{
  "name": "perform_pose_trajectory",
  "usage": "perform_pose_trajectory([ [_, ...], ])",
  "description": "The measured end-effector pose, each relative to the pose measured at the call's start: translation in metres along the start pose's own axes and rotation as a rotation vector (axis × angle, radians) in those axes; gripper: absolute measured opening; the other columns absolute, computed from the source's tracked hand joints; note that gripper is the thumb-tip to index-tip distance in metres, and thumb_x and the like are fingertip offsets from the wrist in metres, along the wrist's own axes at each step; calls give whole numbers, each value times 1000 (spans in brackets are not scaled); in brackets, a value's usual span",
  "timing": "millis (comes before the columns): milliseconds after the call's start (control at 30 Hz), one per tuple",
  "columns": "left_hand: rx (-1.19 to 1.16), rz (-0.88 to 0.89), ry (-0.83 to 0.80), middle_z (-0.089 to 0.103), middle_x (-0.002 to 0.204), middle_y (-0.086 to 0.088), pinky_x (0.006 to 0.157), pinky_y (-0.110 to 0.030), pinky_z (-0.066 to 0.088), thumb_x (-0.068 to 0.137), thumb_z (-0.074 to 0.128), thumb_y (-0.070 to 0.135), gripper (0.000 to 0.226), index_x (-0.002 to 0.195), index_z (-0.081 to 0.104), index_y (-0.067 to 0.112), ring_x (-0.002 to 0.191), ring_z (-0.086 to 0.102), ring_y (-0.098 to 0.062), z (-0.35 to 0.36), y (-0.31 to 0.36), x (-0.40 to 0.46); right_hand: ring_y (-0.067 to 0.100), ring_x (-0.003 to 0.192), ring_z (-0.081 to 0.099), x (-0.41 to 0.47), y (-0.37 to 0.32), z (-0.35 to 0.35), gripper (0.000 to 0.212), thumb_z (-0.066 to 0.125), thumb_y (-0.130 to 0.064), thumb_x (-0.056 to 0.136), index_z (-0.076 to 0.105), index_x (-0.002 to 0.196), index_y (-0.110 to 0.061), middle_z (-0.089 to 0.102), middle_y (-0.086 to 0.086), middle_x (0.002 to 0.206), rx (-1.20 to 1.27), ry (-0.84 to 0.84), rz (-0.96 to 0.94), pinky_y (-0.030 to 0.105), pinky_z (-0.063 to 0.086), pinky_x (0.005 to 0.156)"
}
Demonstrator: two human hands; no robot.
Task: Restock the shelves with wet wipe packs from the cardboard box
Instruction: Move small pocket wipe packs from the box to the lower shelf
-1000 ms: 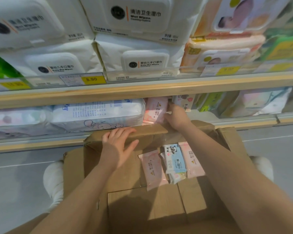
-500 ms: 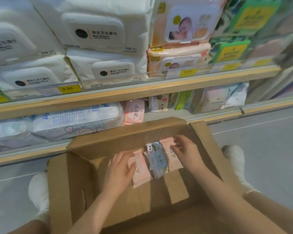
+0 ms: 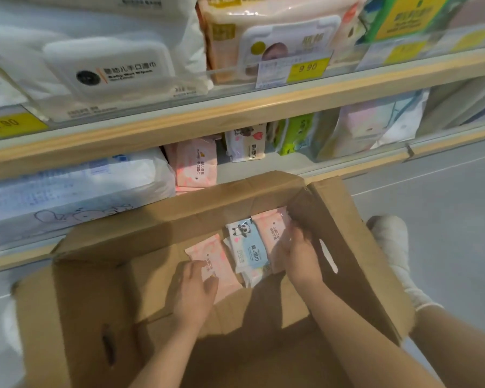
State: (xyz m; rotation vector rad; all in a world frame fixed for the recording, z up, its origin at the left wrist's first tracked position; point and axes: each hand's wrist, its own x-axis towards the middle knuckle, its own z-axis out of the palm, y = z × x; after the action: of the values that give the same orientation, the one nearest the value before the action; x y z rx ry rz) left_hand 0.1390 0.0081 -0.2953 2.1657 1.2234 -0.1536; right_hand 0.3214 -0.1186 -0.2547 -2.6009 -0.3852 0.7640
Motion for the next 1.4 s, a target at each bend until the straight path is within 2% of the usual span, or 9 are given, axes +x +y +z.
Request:
perform_pose_trajectory([
  [200,-227,-212,48,47,121,-9,84,-35,45,73,77,20,62,124,43,10,108,51,-27,15,1,13,31,101,61,4,-8,5,44,59,-18,90,42,129,-9,39,13,132,-73,34,70,25,35,71],
  [433,-514,-471,-27,65,102,-11,73,-30,46,66,80,3,48,101,48,11,89,61,-26,12,9,28,29,100,58,6,-7,-3,30,55,-18,92,48,119,-6,46,13,123,-17,5,70,24,32,71],
  [533,-507,-357,-125,66,100,-9,65,-28,42,76,72,1,27,96,57,11,81,57,-20,-8,11,21,24,83,50,4,-6,-14,18,57,-18,91,54,106,-9,55,13,108,47,-11,17,26,31,62],
  [800,-620,-95,-44,65,100,4,79,-32,53,75,72,-3,43,108,56,19,93,63,-14,-100,8,-11,9,71,47,-31,-35,-70,14,65,-20,87,52,83,-24,45,-8,81,165,3,-287,14,31,54],
  [900,-662,-16,47,64,92,7,70,-20,53,76,71,-6,38,97,57,22,86,61,-12,-136,15,-16,9,79,57,-39,-57,-86,8,65,-21,87,60,94,-20,56,-7,90,243,-4,-381,18,43,63],
  [1000,-643,6,143,64,95,4,76,-27,48,76,75,3,34,101,58,18,89,59,-15,-168,20,-12,9,92,62,-39,-87,-96,19,63,-22,89,62,107,-20,64,-5,103,325,18,-469,28,54,77],
  [1167,-605,66,254,57,100,2,75,-25,39,81,70,5,34,110,55,13,93,50,-11,-192,20,-6,19,83,62,-21,-151,-90,15,58,-21,92,61,102,-11,65,4,96,231,80,-611,34,53,72],
  [1267,-568,106,185,60,97,7,71,-17,43,81,70,6,33,108,55,16,94,56,-14,-190,8,2,23,87,62,1,-177,-73,11,56,-16,92,58,99,-8,64,7,98,209,91,-593,33,49,73],
  [1400,-451,124,102,63,107,-4,85,-40,54,79,73,15,31,103,56,25,101,61,-20,-183,-15,15,33,95,59,29,-188,-45,13,52,-16,94,55,99,-5,63,17,101,47,59,-415,32,41,73],
])
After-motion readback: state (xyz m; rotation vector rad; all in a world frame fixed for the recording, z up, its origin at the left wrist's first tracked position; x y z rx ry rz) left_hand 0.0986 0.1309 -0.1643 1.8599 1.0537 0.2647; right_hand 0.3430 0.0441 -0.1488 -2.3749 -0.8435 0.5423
